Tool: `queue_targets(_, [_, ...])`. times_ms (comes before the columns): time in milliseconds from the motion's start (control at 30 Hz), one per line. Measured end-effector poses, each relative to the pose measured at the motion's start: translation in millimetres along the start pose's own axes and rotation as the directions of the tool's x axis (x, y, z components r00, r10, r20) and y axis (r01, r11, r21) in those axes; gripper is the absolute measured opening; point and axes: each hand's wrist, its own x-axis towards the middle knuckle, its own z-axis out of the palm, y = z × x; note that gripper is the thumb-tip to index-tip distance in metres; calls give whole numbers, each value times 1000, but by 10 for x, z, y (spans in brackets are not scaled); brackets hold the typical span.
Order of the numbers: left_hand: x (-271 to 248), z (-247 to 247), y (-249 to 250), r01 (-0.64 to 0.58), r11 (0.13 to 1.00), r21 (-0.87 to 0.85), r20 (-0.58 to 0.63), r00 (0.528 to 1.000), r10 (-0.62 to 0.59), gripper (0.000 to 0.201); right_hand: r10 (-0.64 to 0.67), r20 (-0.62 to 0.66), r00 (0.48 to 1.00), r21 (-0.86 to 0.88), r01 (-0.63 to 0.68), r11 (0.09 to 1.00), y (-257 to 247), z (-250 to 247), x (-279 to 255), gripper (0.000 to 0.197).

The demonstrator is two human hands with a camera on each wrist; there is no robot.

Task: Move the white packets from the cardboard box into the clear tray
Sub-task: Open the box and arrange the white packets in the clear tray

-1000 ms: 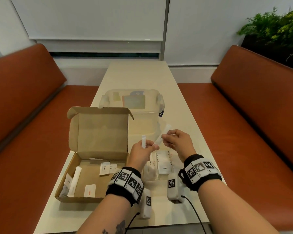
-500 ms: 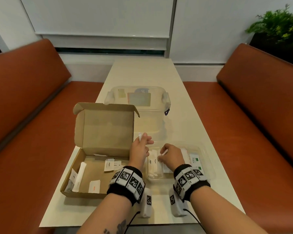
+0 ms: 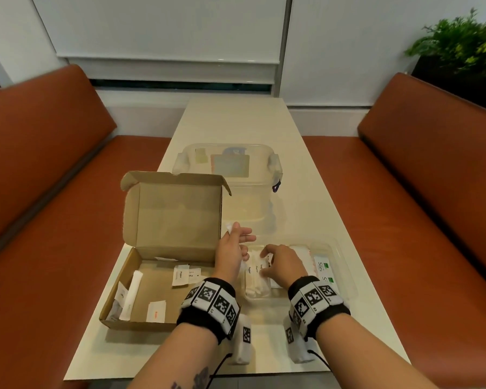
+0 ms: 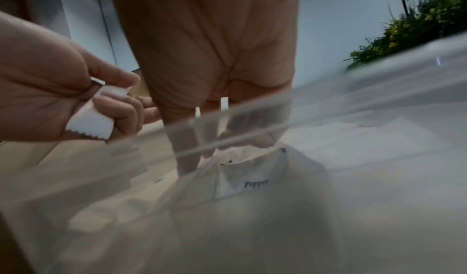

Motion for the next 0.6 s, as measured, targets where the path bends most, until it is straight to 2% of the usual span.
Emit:
queue_targets(67, [-5,1,2,-17,1000,-7,9,1000,17,42,1,-76,997,115,7,993,-32,-37,-13,16])
queue_targets(133, [-9,7,6,-18,1000,-14,27,999,19,42,16,-117,993,370,28,928,-80,-95,-36,20])
queue_targets(167, [-16,15,8,-14,1000,-20,39,999,15,42,11,-82,997,489,31,872,-103,-133,-48,26])
queue_targets(233, [-38,37,10,-3,999,-38,68,998,6,43,-54,70,996,646,-4,763,-143,-208,-80,29])
queue_targets(300, [-54,54,11,7,999,-51,86,996,-3,42,-118,188,975,698,-48,714,-136,-257,-92,15])
queue_targets(333, [-53,59,13,14,998,-59,89,996,-9,41,-131,201,971,718,-55,693,-116,-275,-83,10])
queue_targets(467, [1,57,7,-11,1000,24,60,998,9,25,-18,43,999,817,-25,576,-15,-338,-6,7])
queue_targets(533, [20,46,-27,-56,994,91,36,998,53,11,64,-54,997,870,15,493,27,-393,31,3])
queue_targets(600, [13,37,-48,-85,985,152,55,995,77,7,126,-112,986,911,51,410,48,-443,73,7])
